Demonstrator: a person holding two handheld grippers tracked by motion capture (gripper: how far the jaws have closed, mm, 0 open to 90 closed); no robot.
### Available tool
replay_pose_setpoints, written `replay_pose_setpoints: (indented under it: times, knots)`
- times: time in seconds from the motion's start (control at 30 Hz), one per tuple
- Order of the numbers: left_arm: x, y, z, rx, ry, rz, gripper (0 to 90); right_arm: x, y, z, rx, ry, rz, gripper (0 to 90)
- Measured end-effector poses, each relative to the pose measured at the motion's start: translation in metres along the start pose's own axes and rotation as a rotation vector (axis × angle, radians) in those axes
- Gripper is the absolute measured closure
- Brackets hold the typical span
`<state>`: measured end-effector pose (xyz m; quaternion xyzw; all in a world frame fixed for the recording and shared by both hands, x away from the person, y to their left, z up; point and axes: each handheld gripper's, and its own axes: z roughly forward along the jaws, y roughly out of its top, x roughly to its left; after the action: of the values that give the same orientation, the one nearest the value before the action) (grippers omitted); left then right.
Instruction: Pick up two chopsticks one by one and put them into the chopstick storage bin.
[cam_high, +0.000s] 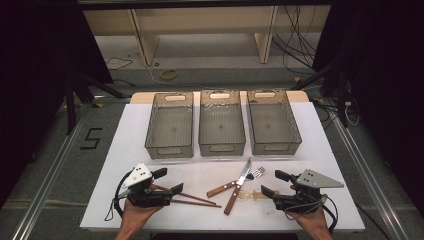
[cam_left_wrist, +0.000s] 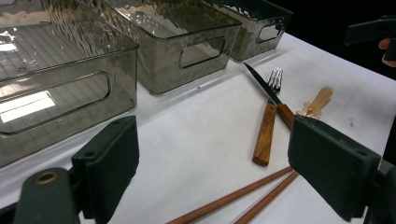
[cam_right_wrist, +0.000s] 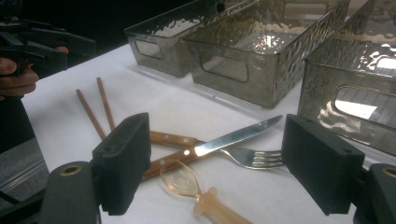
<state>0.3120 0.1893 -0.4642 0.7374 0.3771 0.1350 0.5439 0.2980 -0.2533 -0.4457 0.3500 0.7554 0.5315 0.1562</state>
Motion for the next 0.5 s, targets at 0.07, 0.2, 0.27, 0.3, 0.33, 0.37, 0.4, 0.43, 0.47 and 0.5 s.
replay_pose_setpoints:
  times: [0.07,0.2,0.27,0.3,0.33,0.37,0.4,0.43,0.47,0.5]
  knots:
    - [0.000,0.001,0.000,0.005,0.000,0.005,16.1,0.000,0.000,0.000,0.001,0.001,0.000,25.2]
    - [0.001,0.003,-0.001,0.015,-0.003,0.011,16.1,0.000,0.000,0.000,0.003,0.001,-0.001,25.3]
    - [0.001,0.004,-0.002,0.020,0.000,0.016,16.1,0.000,0.000,0.001,0.010,0.004,-0.002,25.4]
    - [0.001,0.005,-0.002,0.024,-0.002,0.016,16.1,0.000,0.000,0.001,0.012,0.003,-0.002,25.4]
    - [0.002,0.006,-0.002,0.033,-0.009,0.017,16.2,0.000,0.000,0.001,0.015,0.003,-0.001,25.4]
    - [0.002,0.007,-0.003,0.040,-0.013,0.016,16.2,0.000,0.000,0.001,0.015,0.003,-0.001,25.4]
    - [0.002,0.009,-0.003,0.053,-0.013,0.025,16.2,0.000,0.000,0.001,0.015,0.005,-0.001,25.4]
    - [0.002,0.012,-0.003,0.072,-0.012,0.036,16.2,0.000,0.000,0.001,0.016,0.006,0.000,25.4]
    - [0.002,0.014,-0.003,0.088,-0.018,0.040,16.2,0.000,0.000,0.001,0.017,0.004,0.000,25.5]
    - [0.002,0.016,-0.004,0.107,-0.022,0.042,16.4,0.000,0.000,0.001,0.017,0.005,0.000,25.5]
